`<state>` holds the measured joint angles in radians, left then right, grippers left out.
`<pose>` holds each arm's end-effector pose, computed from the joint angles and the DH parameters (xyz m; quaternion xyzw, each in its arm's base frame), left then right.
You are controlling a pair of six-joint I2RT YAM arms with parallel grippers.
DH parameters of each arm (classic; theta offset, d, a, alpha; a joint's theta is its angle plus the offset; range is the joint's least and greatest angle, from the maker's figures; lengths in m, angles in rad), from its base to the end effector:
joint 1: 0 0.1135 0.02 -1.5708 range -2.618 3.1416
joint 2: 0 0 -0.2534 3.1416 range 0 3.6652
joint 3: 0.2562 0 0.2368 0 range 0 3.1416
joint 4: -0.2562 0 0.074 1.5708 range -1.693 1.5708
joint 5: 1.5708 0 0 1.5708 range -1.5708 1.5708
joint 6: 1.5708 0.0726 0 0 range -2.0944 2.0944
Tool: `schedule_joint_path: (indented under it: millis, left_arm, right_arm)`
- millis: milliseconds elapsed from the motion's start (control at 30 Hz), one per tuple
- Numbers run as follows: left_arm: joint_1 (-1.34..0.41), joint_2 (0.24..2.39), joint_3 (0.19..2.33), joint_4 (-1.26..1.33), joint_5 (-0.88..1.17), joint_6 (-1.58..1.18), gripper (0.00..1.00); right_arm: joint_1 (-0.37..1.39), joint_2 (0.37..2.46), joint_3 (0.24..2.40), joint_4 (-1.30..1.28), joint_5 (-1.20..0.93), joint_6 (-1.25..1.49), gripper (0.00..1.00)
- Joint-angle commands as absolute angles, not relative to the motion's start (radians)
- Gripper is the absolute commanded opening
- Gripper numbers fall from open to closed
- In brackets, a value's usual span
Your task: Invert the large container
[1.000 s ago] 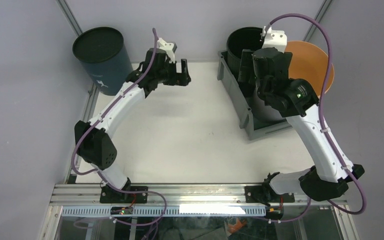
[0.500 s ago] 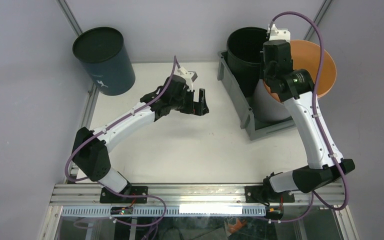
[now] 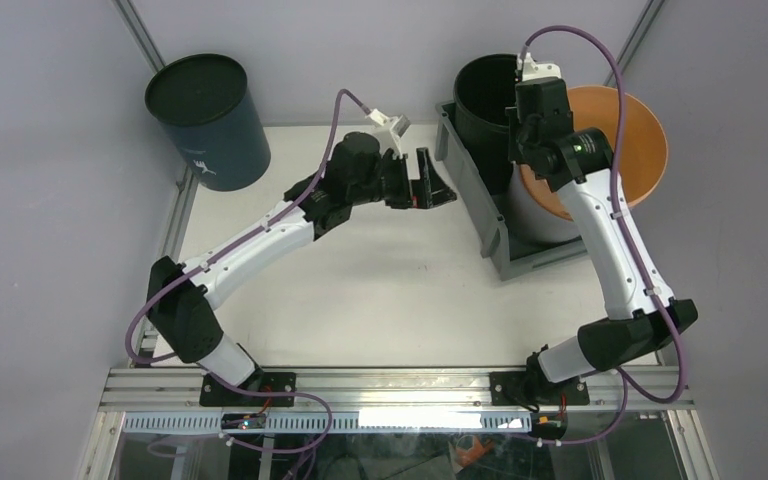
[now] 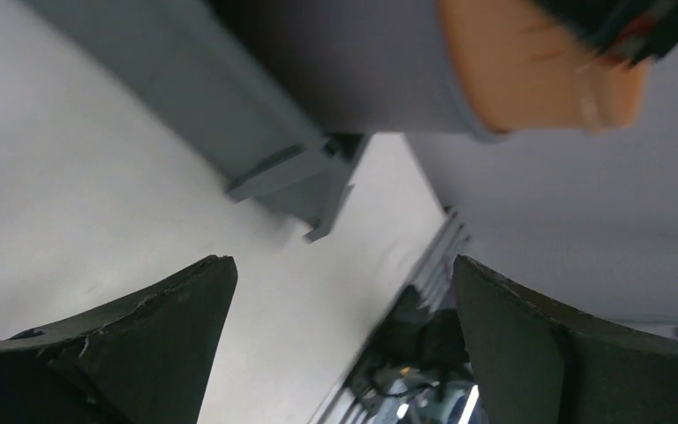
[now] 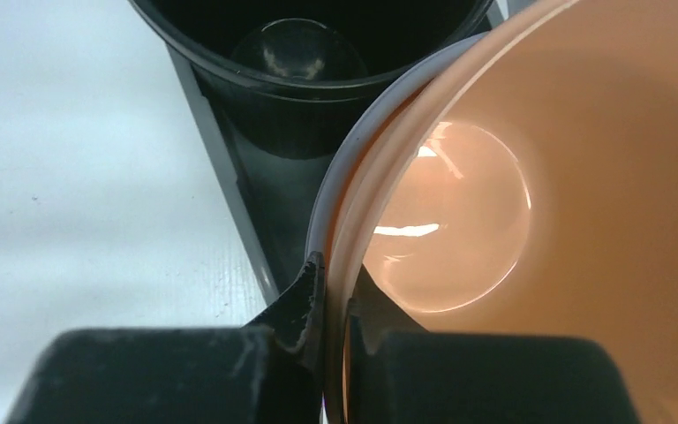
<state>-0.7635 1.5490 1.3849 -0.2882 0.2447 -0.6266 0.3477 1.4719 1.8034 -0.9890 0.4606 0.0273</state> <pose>0.2625 -0.2756 0.3255 0.1221 0.8349 -0.4167 0.3382 0.2950 0.0726 0.4120 -0.0400 0.8787 -0.1213 0.4600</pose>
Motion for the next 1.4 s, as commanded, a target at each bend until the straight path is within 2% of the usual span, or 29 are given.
schedule_joint_path:
  millis: [0,233,567,800,933,1300,1367]
  left_arm:
    - [-0.804,1.628,1.517,-0.050,0.327,-0.795,0.99]
    - [-0.835,1.847,1.647,0.127,0.425,-0.920,0.99]
    - [-0.874,1.912,1.589,0.280,0.521,-0.994,0.99]
    - [-0.896,1.875,1.560,0.267,0.416,-0.981,0.99]
    - [-0.916,1.902,1.620,0.167,0.310,-0.964,0.99]
    - [-0.939,1.899,1.637,0.154,0.253,-0.955,0.99]
    - [-0.939,1.905,1.637,0.154,0.218,-0.971,0.96]
  right_arm:
    - [0.342,1.400,1.852,-0.970,0.468,0.027,0.00]
    - [0.342,1.370,1.880,-1.020,0.402,0.054,0.00]
    - [0.342,1.310,1.867,-1.066,0.355,0.066,0.00]
    - [0.342,1.265,1.792,-1.044,0.365,0.069,0.00]
    - [0.342,1.266,1.793,-1.044,0.349,0.074,0.00]
    - [0.342,1.267,1.759,-1.036,0.332,0.072,0.00]
    - [0.342,1.269,1.762,-1.037,0.323,0.074,0.00]
